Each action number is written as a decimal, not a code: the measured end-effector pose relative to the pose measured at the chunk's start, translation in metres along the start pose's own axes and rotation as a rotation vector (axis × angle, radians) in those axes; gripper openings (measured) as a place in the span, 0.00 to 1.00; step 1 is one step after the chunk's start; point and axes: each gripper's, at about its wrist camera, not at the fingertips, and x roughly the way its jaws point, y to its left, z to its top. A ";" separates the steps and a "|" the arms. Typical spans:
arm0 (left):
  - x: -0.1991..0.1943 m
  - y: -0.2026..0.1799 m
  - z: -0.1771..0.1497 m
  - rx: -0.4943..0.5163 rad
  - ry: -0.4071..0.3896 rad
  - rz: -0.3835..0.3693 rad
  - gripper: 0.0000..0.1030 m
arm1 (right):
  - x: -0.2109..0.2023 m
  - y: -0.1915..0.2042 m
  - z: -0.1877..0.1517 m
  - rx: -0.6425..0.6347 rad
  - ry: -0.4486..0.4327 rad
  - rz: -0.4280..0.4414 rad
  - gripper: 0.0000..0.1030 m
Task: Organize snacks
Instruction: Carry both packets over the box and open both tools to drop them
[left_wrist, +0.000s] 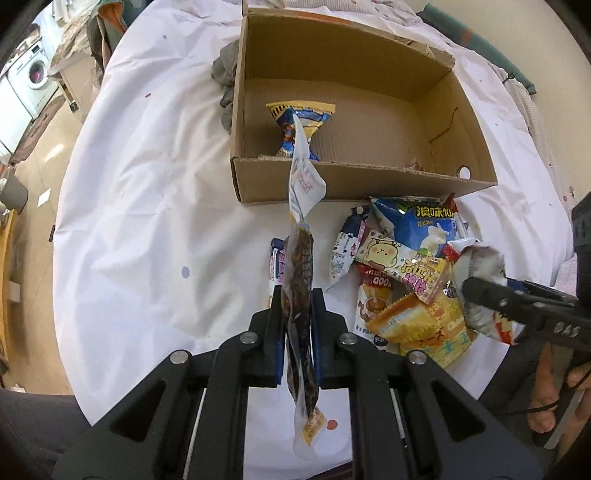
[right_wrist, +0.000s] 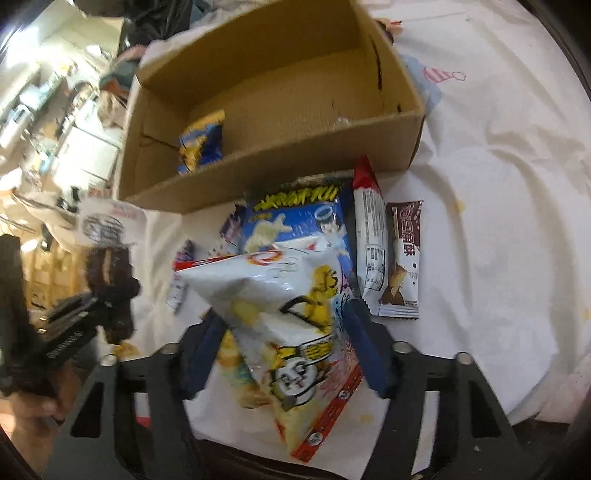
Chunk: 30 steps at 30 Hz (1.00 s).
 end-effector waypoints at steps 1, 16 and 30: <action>-0.001 0.000 -0.001 0.002 -0.004 -0.003 0.09 | -0.004 -0.001 0.000 0.005 -0.010 0.014 0.53; -0.067 -0.001 0.002 -0.022 -0.233 -0.022 0.09 | -0.095 -0.028 0.006 0.132 -0.381 0.439 0.39; -0.079 0.004 0.082 -0.032 -0.275 -0.016 0.09 | -0.105 -0.019 0.059 0.102 -0.441 0.389 0.38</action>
